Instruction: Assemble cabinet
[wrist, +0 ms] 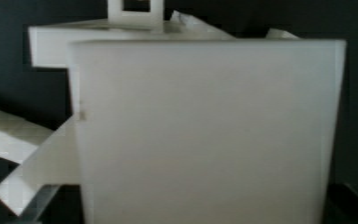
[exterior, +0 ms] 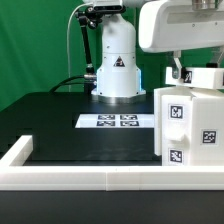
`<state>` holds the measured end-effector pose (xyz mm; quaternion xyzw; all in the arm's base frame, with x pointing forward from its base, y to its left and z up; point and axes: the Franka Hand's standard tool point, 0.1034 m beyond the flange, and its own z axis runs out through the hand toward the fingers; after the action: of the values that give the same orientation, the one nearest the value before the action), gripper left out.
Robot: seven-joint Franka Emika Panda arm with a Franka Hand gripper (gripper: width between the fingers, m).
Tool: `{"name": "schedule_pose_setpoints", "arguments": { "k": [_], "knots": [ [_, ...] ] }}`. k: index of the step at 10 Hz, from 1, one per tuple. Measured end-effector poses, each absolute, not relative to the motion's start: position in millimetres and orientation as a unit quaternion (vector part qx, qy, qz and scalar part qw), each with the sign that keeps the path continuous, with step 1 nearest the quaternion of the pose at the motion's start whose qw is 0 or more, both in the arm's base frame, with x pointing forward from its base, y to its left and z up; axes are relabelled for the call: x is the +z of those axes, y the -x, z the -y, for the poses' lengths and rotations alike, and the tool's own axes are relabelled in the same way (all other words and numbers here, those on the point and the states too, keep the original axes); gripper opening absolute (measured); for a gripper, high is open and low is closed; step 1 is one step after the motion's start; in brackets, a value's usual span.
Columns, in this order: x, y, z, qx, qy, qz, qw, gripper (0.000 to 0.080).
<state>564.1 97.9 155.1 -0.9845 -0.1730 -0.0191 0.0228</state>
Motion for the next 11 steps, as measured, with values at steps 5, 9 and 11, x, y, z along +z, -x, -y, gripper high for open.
{"name": "schedule_pose_setpoints", "arguments": {
  "k": [5, 9, 11],
  "knots": [
    [154.7, -564.6, -98.3, -0.016, 0.999, 0.01, 0.028, 0.057],
    [154.4, -564.3, -100.3, -0.012, 0.989, -0.147, 0.033, 0.057],
    [153.8, -563.2, -104.5, -0.021, 0.966, -0.253, 0.042, 0.057]
  ]
}}
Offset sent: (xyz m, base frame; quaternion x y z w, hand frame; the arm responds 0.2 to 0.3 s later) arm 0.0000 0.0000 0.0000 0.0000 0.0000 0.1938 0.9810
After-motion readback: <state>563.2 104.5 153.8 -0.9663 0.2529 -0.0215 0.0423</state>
